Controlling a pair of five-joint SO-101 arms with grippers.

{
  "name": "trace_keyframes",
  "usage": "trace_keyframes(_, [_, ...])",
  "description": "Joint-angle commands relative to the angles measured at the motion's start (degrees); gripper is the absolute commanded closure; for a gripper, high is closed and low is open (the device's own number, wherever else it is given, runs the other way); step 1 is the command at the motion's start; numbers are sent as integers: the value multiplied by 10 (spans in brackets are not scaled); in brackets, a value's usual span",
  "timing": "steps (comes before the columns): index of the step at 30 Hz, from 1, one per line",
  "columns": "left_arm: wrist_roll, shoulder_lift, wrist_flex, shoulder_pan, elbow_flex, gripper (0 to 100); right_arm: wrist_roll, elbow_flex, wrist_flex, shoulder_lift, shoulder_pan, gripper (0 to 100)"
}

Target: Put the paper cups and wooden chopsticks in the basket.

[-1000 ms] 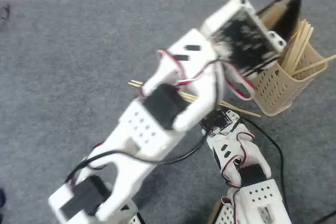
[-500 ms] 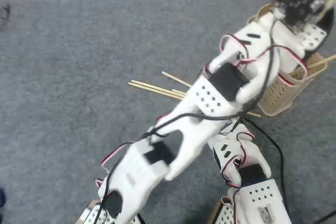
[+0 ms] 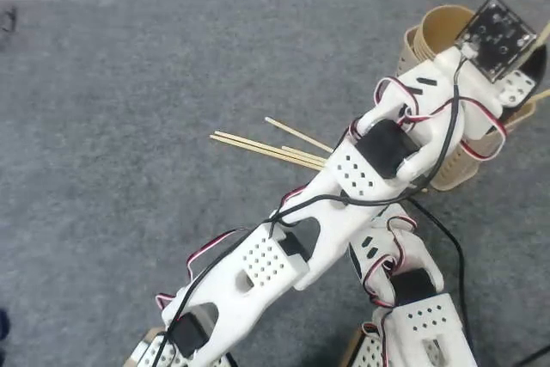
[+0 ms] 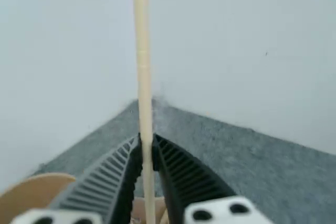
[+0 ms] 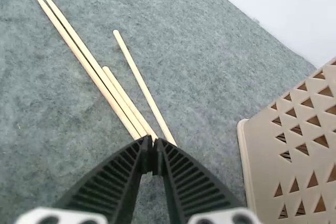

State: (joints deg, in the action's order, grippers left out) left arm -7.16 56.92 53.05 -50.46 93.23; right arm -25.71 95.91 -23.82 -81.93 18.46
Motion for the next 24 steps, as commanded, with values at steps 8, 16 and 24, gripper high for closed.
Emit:
trace_keyframes(8, [-4,-31,62,-1,26,917,-7,10,11,-6,-1,992])
trace_keyframes(16, [56,-63,171,41,29,919,-7,10,11,-6,-1,992])
trace_keyframes(24, [220,-197,476,184,29,916,-7,10,11,-6,0,992])
